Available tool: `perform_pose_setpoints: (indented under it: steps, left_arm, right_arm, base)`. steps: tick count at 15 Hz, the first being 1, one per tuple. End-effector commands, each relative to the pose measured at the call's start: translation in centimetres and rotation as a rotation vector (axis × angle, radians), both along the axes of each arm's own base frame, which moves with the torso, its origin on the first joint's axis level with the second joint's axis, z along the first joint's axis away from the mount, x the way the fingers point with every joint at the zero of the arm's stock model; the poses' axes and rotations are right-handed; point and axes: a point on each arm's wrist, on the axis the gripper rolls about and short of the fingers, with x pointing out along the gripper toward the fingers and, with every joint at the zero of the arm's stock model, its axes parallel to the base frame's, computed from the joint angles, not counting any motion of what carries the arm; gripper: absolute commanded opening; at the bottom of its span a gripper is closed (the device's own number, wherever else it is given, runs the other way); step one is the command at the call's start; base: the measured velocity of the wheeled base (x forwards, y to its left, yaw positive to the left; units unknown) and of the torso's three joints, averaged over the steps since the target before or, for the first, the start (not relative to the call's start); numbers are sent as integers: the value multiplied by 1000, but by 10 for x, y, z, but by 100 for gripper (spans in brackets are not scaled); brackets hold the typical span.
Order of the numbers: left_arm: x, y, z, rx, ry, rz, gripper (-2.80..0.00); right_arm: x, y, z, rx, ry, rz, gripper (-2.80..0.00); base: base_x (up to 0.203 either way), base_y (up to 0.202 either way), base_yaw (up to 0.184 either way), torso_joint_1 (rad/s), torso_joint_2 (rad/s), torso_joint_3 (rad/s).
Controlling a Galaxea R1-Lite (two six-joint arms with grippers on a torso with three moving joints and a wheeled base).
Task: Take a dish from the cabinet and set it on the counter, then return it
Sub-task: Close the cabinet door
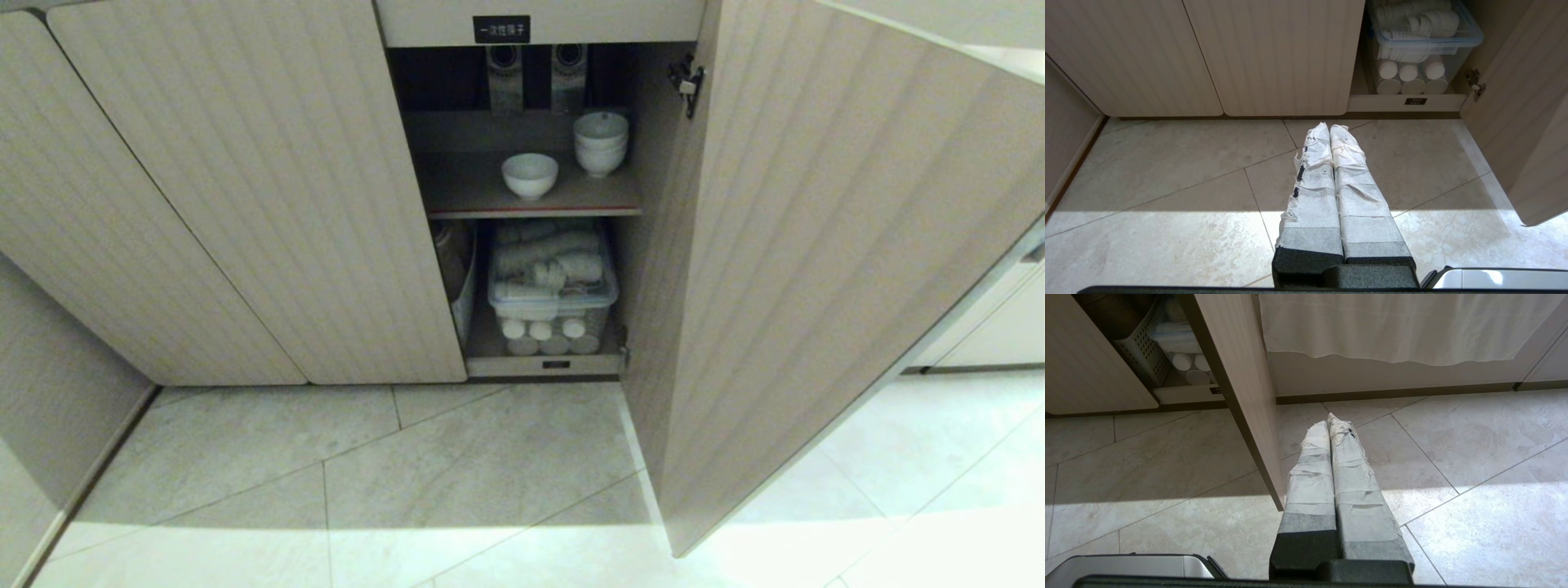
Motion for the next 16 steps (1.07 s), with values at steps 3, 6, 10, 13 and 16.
perform_pose_setpoints:
  steps: [3, 6, 10, 13, 16]
  left_arm:
    - [0, 0, 0, -2, 0, 1, -280]
    - [0, 0, 0, -2, 0, 0, -280]
    - [0, 0, 0, 0, 0, -1, -280]
    - [0, 0, 0, 0, 0, 2, -280]
    - [0, 0, 0, 0, 0, 0, -280]
  right_arm:
    - [0, 0, 0, 3, 3, 0, -280]
    - [0, 0, 0, 28, 2, -1, -280]
    - [0, 0, 0, 38, -1, 0, -280]
    - [0, 0, 0, 33, -1, 0, -280]
    - [0, 0, 0, 19, 1, 2, -280]
  base:
    - [0, 0, 0, 0, 0, 0]
    - [0, 0, 0, 0, 0, 0]
    - [0, 0, 0, 0, 0, 0]
    - [0, 0, 0, 0, 0, 0]
    - [0, 0, 0, 0, 0, 0]
